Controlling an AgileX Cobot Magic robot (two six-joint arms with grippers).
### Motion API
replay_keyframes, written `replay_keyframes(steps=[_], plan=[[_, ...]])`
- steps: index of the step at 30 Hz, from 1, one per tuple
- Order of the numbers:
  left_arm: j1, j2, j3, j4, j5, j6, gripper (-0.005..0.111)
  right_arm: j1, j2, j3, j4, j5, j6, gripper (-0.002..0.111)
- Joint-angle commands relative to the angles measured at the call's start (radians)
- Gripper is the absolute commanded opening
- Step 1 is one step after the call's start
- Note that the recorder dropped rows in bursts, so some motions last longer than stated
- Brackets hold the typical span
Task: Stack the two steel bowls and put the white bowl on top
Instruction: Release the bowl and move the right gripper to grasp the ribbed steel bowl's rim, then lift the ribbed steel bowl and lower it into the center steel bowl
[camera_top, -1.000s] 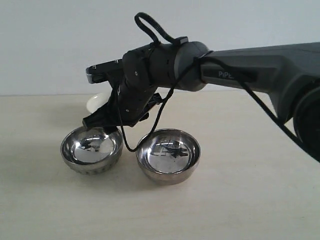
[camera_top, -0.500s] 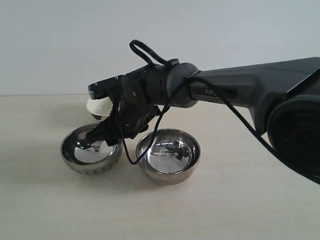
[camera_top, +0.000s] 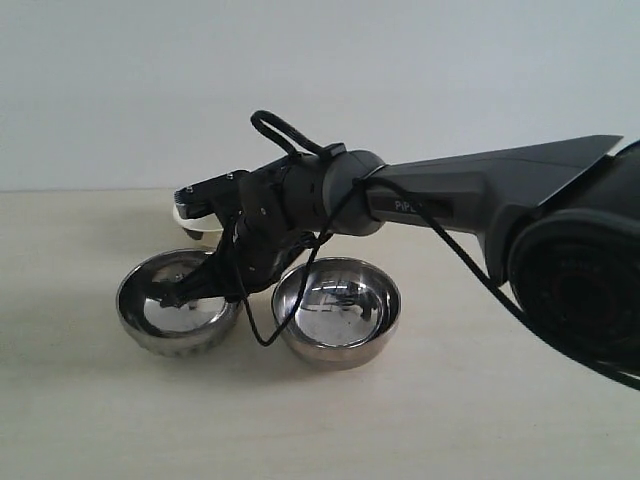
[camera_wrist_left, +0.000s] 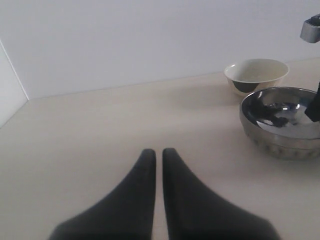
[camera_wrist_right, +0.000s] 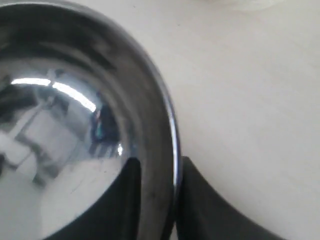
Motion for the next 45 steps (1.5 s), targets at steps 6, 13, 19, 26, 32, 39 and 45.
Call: replay_keyframes(steps=[6,13,19,26,32,39,45], plan=[[0.002,-0.004,0.003,-0.007,-0.007,-0.01,0.004,0.012,-0.022,-0.009,0.022,0.035,-0.028,0.0],[0.002,-0.004,0.003,-0.007,-0.007,-0.01,0.004,0.012,-0.118,-0.014,0.047,0.099,-0.001,0.0],[0.002,-0.004,0.003,-0.007,-0.007,-0.01,0.004,0.01,-0.239,-0.014,0.103,0.163,0.015,0.0],[0.002,-0.004,0.003,-0.007,-0.007,-0.01,0.004,-0.023,-0.347,-0.014,0.14,0.29,0.017,0.0],[0.002,-0.004,0.003,-0.007,-0.007,-0.01,0.004,-0.083,-0.379,0.016,0.159,0.359,0.038,0.0],[0.002,-0.004,0.003,-0.007,-0.007,-0.01,0.004,-0.159,-0.403,0.153,0.191,0.296,0.047,0.0],[0.002,-0.004,0.003,-0.007,-0.007,-0.01,0.004,-0.23,-0.451,0.283,0.271,0.232,-0.03,0.0]])
